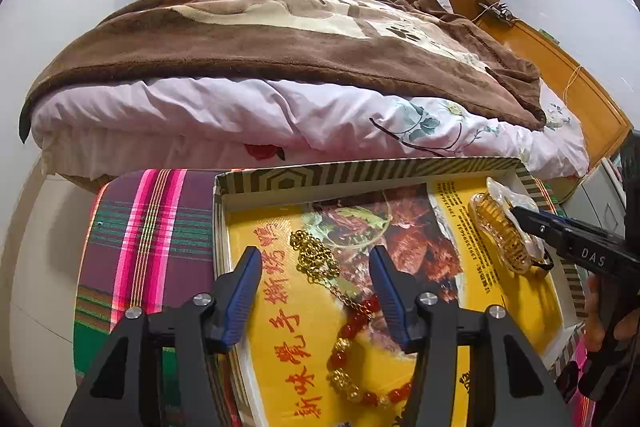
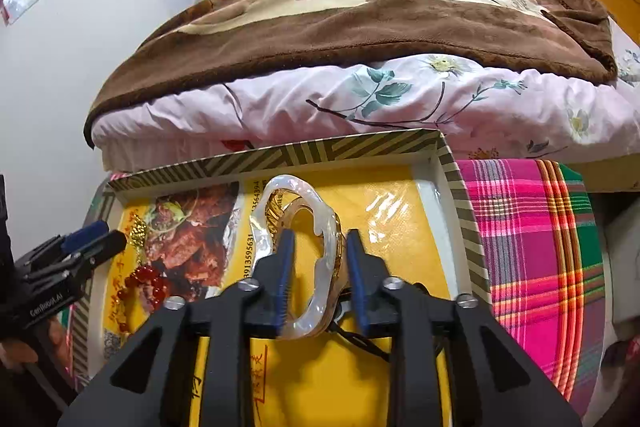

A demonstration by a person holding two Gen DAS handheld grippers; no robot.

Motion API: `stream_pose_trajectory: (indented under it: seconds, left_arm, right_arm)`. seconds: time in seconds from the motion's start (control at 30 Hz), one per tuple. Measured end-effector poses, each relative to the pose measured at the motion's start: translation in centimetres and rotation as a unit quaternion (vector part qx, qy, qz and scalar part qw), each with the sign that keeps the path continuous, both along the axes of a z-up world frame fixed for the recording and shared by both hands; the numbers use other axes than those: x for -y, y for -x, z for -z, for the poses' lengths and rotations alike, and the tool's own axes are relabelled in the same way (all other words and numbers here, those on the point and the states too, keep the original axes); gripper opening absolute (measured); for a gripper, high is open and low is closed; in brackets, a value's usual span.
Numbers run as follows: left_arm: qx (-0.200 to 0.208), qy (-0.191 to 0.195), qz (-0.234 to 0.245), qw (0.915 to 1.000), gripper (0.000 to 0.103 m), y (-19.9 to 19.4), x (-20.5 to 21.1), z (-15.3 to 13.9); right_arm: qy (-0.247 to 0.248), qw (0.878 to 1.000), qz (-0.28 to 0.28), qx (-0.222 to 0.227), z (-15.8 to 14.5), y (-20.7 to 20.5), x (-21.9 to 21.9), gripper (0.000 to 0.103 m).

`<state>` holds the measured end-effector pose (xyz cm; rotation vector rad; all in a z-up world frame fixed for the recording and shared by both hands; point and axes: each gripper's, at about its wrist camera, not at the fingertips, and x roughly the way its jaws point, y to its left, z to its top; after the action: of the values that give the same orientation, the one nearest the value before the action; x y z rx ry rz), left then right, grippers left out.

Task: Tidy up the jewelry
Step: 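Open the left tool to drop the gold chain while the right tool releases the clear clip, then grasp the lavender coil hair tie with the right tool while the left tool grasps the blue coil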

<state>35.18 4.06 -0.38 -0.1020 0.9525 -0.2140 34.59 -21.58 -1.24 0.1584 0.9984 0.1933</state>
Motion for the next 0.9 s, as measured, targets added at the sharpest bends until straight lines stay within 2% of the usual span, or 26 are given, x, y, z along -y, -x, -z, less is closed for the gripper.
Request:
stream_pose_trajectory:
  seconds: [0.03, 0.2, 0.33, 0.57, 0.9]
  left_arm:
    - [0.001, 0.001, 0.001, 1.0000, 0.060, 0.2, 0.0, -0.2]
    - [0.010, 0.001, -0.001, 0.9999, 0.067, 1.8, 0.2, -1.2]
    - [0.019, 0.005, 0.003, 0.9998, 0.068, 3.7, 0.2, -2.5]
    - [0.042, 0.012, 0.010, 0.9990, 0.070, 9.0, 0.7, -5.2]
    - [0.061, 0.024, 0.021, 0.9976, 0.071, 17.6, 1.0, -6.9]
  right_arm:
    - [-0.002, 1.000, 0.001, 0.001, -0.2, 0.2, 0.1, 0.037]
    - [-0.013, 1.000, 0.004, 0.013, -1.3, 1.7, 0.4, 0.038]
    - [-0.022, 0.999, 0.008, 0.022, -2.4, 3.4, 0.8, 0.038]
    - [-0.030, 0.999, 0.012, 0.041, -4.8, 7.6, 1.7, 0.038]
    - [-0.046, 0.997, 0.004, 0.062, -6.6, 14.9, 2.5, 0.038]
